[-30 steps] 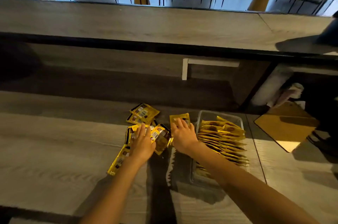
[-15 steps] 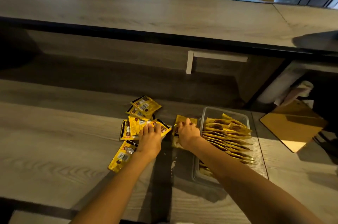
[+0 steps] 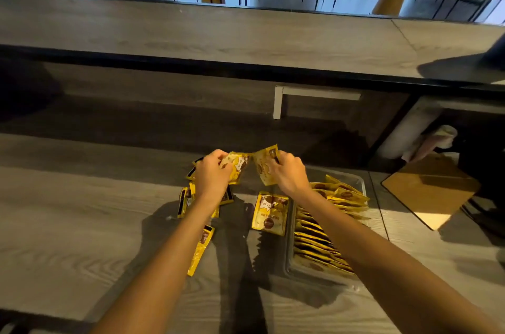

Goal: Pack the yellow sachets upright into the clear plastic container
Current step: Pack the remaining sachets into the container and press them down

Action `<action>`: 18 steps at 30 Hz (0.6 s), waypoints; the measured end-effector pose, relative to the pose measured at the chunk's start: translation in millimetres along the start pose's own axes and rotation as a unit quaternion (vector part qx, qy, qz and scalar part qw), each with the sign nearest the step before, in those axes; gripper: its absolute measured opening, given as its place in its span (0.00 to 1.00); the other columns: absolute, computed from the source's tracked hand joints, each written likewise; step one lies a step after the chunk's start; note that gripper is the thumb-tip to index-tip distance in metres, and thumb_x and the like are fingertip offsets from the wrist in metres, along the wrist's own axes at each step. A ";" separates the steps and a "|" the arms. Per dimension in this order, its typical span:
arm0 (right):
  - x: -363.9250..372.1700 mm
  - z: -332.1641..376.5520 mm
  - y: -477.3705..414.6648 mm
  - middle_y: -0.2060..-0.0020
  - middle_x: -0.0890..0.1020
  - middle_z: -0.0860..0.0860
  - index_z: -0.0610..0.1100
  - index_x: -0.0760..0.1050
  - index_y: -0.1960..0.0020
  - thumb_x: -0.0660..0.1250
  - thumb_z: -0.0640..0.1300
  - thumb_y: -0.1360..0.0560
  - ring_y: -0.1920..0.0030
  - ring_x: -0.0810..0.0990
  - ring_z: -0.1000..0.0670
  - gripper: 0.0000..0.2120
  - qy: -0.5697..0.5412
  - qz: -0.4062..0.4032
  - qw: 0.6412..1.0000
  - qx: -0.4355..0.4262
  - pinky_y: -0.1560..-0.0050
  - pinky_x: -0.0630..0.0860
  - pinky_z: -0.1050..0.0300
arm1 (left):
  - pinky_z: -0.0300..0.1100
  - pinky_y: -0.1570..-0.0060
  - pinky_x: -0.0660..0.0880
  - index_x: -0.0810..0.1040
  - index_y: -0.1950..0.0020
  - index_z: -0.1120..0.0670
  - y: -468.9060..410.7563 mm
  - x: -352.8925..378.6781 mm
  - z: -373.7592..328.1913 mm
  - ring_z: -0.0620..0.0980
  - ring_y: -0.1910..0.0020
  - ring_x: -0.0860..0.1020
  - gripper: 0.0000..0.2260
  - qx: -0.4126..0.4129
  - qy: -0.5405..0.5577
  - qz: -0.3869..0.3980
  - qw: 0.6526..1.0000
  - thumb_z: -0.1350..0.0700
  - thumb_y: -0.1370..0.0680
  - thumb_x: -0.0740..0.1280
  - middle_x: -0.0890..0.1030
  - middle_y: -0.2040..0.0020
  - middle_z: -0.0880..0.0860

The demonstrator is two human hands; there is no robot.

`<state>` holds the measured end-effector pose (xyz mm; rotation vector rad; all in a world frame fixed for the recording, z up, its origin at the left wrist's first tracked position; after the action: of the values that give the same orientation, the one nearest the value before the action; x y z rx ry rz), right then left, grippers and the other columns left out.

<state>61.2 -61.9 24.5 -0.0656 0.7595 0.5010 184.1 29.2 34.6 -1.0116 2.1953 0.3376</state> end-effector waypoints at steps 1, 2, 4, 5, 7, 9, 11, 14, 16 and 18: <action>-7.7 0.0 -0.3 0.47 0.81 0.42 0.39 0.76 0.45 0.57 0.47 0.20 0.46 0.80 0.44 0.15 -0.049 -0.012 0.999 0.009 0.47 0.77 0.50 | 0.39 0.58 0.65 0.80 0.45 0.60 -1.6 -2.3 -7.3 0.56 0.47 0.76 0.09 0.013 0.009 -0.004 1.000 0.60 0.24 0.66 0.82 0.49 0.58; -16.2 -0.3 0.2 0.46 0.81 0.43 0.39 0.76 0.44 0.57 0.48 0.20 0.46 0.79 0.47 0.15 -0.091 -0.026 0.995 0.015 0.47 0.76 0.53 | 0.41 0.57 0.65 0.80 0.46 0.60 -2.9 -3.4 -14.7 0.57 0.47 0.76 0.09 0.028 0.017 -0.002 0.999 0.59 0.24 0.65 0.82 0.50 0.58; -34.6 -3.5 2.8 0.46 0.80 0.45 0.40 0.76 0.42 0.58 0.48 0.21 0.48 0.77 0.51 0.15 -0.164 -0.052 0.985 0.027 0.49 0.74 0.57 | 0.41 0.58 0.63 0.80 0.49 0.60 -5.4 -1.7 -29.4 0.58 0.49 0.75 0.08 0.056 0.023 0.013 0.998 0.57 0.23 0.64 0.81 0.53 0.58; -44.2 -6.6 4.4 0.46 0.80 0.46 0.40 0.76 0.41 0.59 0.47 0.21 0.48 0.77 0.52 0.15 -0.196 -0.063 0.978 0.033 0.49 0.74 0.58 | 0.41 0.58 0.62 0.79 0.51 0.60 -6.3 0.3 -36.8 0.58 0.49 0.75 0.08 0.069 0.022 0.021 0.997 0.57 0.22 0.63 0.81 0.54 0.58; -63.3 -15.0 8.6 0.47 0.79 0.48 0.40 0.75 0.40 0.60 0.44 0.21 0.46 0.77 0.52 0.14 -0.246 -0.088 0.964 0.042 0.49 0.75 0.58 | 0.42 0.57 0.62 0.78 0.52 0.60 -7.3 6.0 -51.7 0.59 0.48 0.75 0.09 0.092 0.015 0.036 0.995 0.56 0.22 0.62 0.80 0.53 0.59; -81.2 -26.7 12.3 0.50 0.79 0.49 0.40 0.75 0.40 0.63 0.41 0.23 0.46 0.79 0.50 0.12 -0.280 -0.122 0.951 0.053 0.48 0.78 0.55 | 0.43 0.55 0.64 0.78 0.48 0.60 -7.3 14.7 -64.8 0.59 0.46 0.75 0.10 0.117 0.012 0.060 0.991 0.55 0.21 0.61 0.80 0.50 0.60; -96.9 -40.1 15.6 0.50 0.80 0.47 0.42 0.74 0.43 0.65 0.39 0.24 0.47 0.80 0.48 0.10 -0.301 -0.151 0.939 0.070 0.49 0.81 0.50 | 0.43 0.54 0.67 0.78 0.44 0.59 -5.7 24.0 -78.4 0.57 0.44 0.75 0.11 0.145 0.014 0.088 0.985 0.55 0.21 0.62 0.81 0.48 0.59; -116.7 -58.1 22.1 0.50 0.79 0.44 0.42 0.73 0.48 0.65 0.36 0.25 0.48 0.80 0.46 0.07 -0.328 -0.174 0.925 0.085 0.55 0.81 0.53 | 0.43 0.53 0.71 0.79 0.46 0.58 -0.2 36.7 -99.3 0.55 0.45 0.77 0.09 0.192 0.024 0.123 0.973 0.57 0.22 0.63 0.82 0.49 0.57; -127.5 -66.7 27.7 0.52 0.78 0.44 0.42 0.73 0.52 0.65 0.34 0.26 0.50 0.80 0.47 0.05 -0.355 -0.183 0.913 0.088 0.59 0.80 0.58 | 0.43 0.53 0.73 0.80 0.47 0.58 5.2 45.2 -113.5 0.53 0.47 0.78 0.08 0.214 0.030 0.143 0.966 0.58 0.22 0.63 0.82 0.50 0.57; -134.9 -72.5 31.4 0.56 0.78 0.46 0.43 0.72 0.58 0.65 0.33 0.26 0.54 0.79 0.50 0.07 -0.374 -0.190 0.903 0.096 0.64 0.80 0.61 | 0.43 0.56 0.72 0.79 0.48 0.59 9.3 52.8 -123.8 0.51 0.50 0.77 0.08 0.228 0.018 0.161 0.960 0.59 0.21 0.62 0.81 0.51 0.57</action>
<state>-82.6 -106.7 66.3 0.1566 0.0246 0.0493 93.5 -55.0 88.7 -0.4123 2.3211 -0.0503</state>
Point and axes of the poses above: each hand's wrist, its own y-axis away from the middle knuckle, its own x-axis out of the palm, z = x × y, the point moved 1 cm from there along -y, towards the middle knuckle
